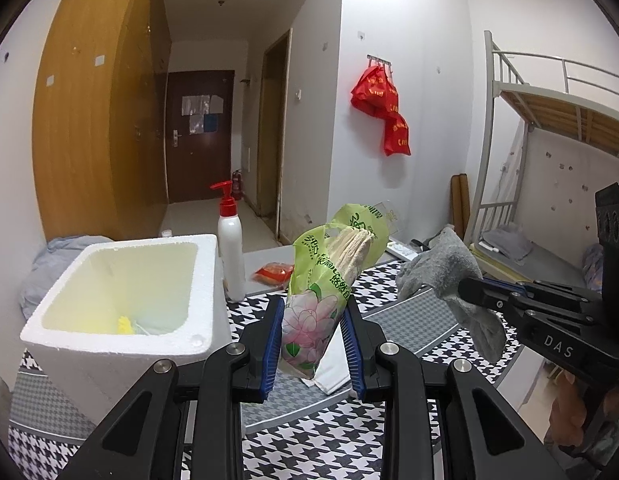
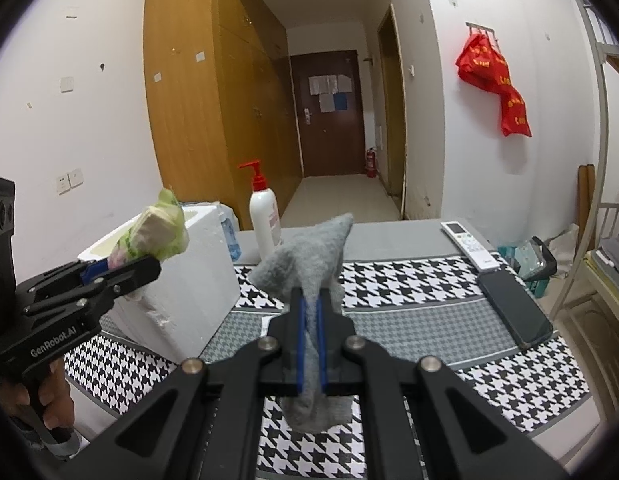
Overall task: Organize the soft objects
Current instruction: 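Carry the snack bag and the sock in both grippers toward the white foam box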
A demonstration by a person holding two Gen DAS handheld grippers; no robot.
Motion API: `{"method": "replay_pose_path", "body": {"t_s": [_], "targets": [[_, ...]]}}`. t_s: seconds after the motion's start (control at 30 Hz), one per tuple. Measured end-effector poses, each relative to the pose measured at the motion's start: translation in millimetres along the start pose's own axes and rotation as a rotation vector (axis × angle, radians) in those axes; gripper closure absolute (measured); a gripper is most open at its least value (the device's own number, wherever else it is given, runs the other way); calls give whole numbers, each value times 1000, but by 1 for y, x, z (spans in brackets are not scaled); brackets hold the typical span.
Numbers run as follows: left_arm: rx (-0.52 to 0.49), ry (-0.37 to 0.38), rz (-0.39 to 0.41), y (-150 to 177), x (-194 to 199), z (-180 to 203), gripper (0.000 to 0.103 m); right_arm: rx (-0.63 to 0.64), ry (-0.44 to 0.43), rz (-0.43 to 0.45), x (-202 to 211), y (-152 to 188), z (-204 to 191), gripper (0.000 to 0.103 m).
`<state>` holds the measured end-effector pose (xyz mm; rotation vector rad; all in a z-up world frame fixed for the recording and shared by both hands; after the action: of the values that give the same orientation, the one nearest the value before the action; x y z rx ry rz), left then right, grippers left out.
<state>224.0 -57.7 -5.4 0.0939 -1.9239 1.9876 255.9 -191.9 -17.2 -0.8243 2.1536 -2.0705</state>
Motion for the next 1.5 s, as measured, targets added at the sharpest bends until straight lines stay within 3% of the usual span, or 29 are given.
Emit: {"method": "replay_pose_path", "body": {"t_s": [0.87, 1.5], "targets": [[38, -75, 82, -28, 34, -41, 73, 43, -69, 53, -7, -25, -28, 95], [63, -197, 104, -37, 52, -92, 73, 85, -160, 54, -31, -38, -72, 95]]}}
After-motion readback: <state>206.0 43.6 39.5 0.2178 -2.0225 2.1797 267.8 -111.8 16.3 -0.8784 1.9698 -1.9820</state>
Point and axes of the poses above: each gripper's, at about its wrist camera, not at the fingertips, and x roughly against the way its jaws point, z to its right, y to its underside, the point moved 8 cm from there along -x, roughly the way its jaws point, and after that the axes turned 6 degrees about z, right-handed, at the moved point
